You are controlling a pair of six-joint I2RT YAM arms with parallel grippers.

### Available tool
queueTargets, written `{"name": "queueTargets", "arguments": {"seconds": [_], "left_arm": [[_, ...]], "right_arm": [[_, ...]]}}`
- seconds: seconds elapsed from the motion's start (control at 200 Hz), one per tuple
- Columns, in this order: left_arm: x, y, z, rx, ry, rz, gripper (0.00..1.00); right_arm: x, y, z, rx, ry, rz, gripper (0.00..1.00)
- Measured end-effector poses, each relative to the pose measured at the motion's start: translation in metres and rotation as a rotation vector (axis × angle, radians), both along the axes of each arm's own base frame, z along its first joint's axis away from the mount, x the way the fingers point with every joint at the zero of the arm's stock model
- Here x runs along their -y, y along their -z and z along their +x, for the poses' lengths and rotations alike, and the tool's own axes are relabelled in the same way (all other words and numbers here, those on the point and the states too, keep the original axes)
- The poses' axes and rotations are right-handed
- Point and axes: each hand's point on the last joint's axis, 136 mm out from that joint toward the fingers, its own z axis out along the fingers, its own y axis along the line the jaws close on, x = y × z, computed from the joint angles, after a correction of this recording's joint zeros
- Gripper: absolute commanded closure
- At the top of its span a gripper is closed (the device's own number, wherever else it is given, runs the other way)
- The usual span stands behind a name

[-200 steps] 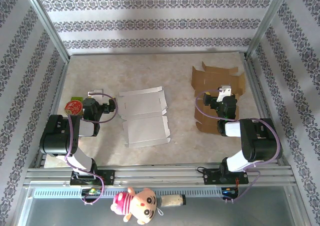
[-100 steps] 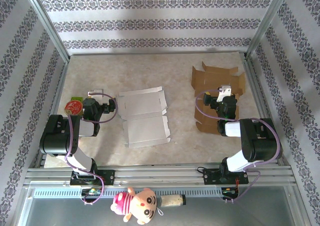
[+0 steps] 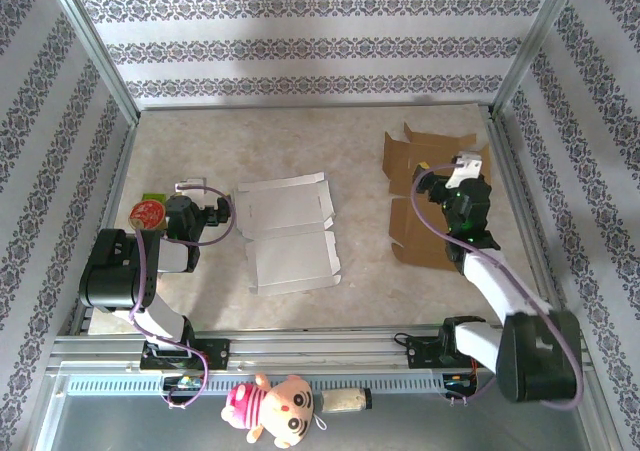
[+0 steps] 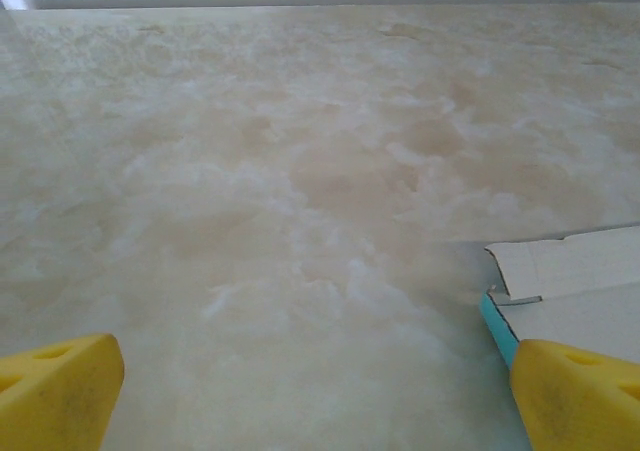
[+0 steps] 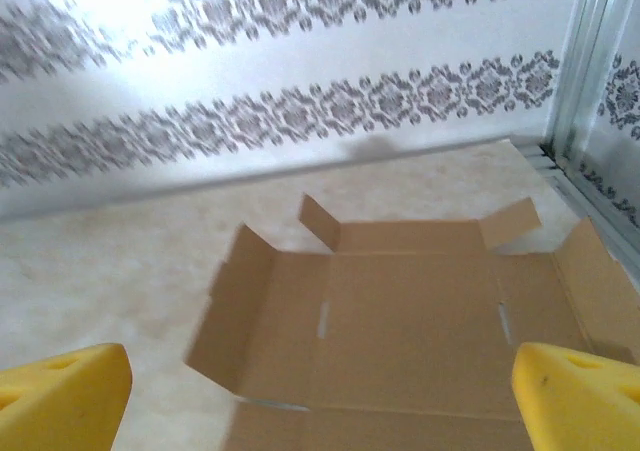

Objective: Fold the paper box

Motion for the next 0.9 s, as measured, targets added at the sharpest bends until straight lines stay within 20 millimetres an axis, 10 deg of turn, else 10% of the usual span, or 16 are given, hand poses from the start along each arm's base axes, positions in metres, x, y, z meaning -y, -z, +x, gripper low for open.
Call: {"name": "queueTargets", "arguments": {"seconds": [0.15, 0.34, 0.47, 0.655, 0.774, 0.899], "left_arm": [[-0.006, 0.002, -0.004, 0.000, -0.041, -0.003, 0.01], [-0.009, -0.011, -0.013, 0.025, -0.059, 0.005, 0.00], [-0.015, -0.090, -0.027, 0.144, -0.154, -0.085, 0.05], [0.011, -0.192, -0.019, 0.154, -0.142, -0.427, 0.17], [0.055, -0.158, -0.012, -0.091, -0.072, -0.564, 0.22], [0.093, -0.063, -0.023, -0.474, -0.085, -0.523, 0.19]], "right_arm": [[-0.047, -0.029, -0.011, -0.039, -0.163, 0.172, 0.06], [-0.182, -0.023, -0.038, -0.269, -0.575, 0.228, 0.05], [-0.240, -0.008, -0.049, -0.434, -0.733, 0.185, 0.06], [-0.259, 0.024, -0.039, -0.593, -0.749, 0.154, 0.06], [-0.264, 0.039, -0.034, -0.656, -0.755, 0.143, 0.06], [-0.268, 0.045, -0.035, -0.701, -0.771, 0.143, 0.06]]}}
